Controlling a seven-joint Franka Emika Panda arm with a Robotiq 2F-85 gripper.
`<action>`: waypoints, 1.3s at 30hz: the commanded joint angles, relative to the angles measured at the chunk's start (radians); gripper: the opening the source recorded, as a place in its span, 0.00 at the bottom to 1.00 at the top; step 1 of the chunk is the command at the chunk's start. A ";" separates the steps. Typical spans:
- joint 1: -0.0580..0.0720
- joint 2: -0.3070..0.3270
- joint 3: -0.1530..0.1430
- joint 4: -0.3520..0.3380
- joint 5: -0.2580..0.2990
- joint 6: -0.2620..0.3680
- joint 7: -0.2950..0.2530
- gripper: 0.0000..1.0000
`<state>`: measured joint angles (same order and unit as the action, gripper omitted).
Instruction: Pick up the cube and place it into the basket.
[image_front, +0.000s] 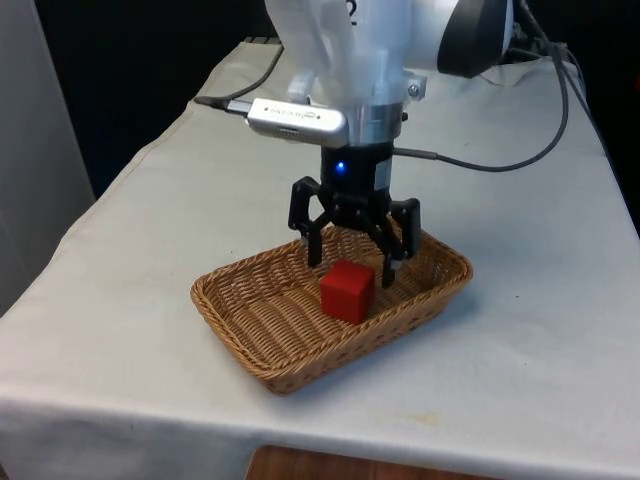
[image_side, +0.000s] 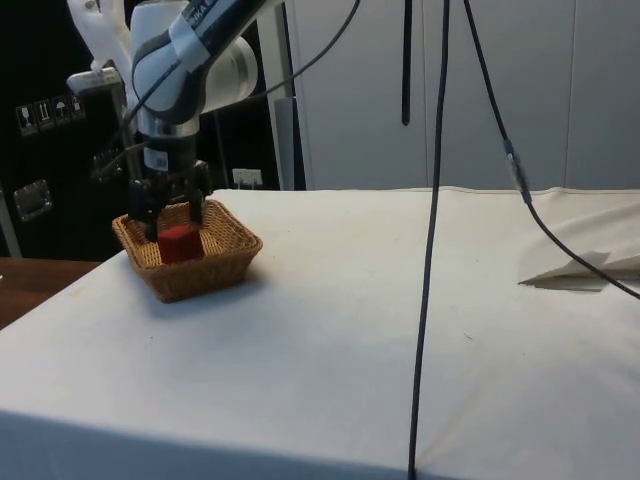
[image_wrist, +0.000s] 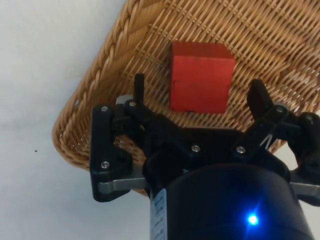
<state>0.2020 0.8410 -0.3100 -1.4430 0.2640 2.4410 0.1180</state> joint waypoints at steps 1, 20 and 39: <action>0.003 -0.012 -0.003 -0.009 -0.003 -0.004 0.001 1.00; 0.009 -0.101 -0.004 -0.088 -0.018 -0.017 -0.001 1.00; 0.023 -0.230 -0.003 -0.255 -0.031 0.028 -0.005 1.00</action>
<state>0.2210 0.6210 -0.3110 -1.6840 0.2350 2.4550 0.1140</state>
